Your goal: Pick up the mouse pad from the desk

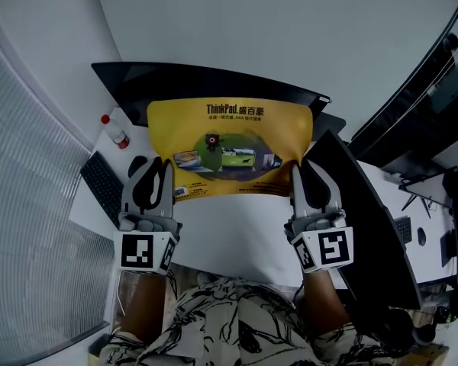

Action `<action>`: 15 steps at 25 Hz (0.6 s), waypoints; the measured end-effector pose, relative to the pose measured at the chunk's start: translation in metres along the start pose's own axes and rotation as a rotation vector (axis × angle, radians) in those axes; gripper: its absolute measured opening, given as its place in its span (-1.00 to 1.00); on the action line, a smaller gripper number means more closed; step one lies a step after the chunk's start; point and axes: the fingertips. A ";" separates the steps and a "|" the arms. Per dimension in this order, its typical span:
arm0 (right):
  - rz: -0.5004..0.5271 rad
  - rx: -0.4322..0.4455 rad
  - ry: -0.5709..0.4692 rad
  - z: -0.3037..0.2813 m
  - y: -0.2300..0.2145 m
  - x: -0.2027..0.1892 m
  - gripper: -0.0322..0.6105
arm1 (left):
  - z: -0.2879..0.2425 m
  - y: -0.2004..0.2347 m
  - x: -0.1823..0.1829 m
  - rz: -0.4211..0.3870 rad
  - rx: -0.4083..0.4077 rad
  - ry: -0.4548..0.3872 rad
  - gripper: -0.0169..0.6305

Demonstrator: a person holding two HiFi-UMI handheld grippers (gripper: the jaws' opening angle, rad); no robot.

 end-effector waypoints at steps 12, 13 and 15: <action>-0.009 -0.001 -0.005 -0.001 -0.001 0.000 -0.71 | 0.000 0.000 0.000 -0.001 0.001 0.002 -0.75; -0.012 -0.001 -0.006 -0.001 -0.001 0.000 -0.71 | 0.000 0.000 -0.001 0.000 0.000 0.003 -0.75; -0.017 0.000 -0.006 -0.001 -0.001 -0.001 -0.71 | 0.000 0.000 -0.001 0.000 0.000 0.004 -0.74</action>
Point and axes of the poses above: the fingertips, and each gripper's own axes: z backward along the fingers, y to its left, x out of its top, and after that the axes turned 14 degrees about y, right-handed
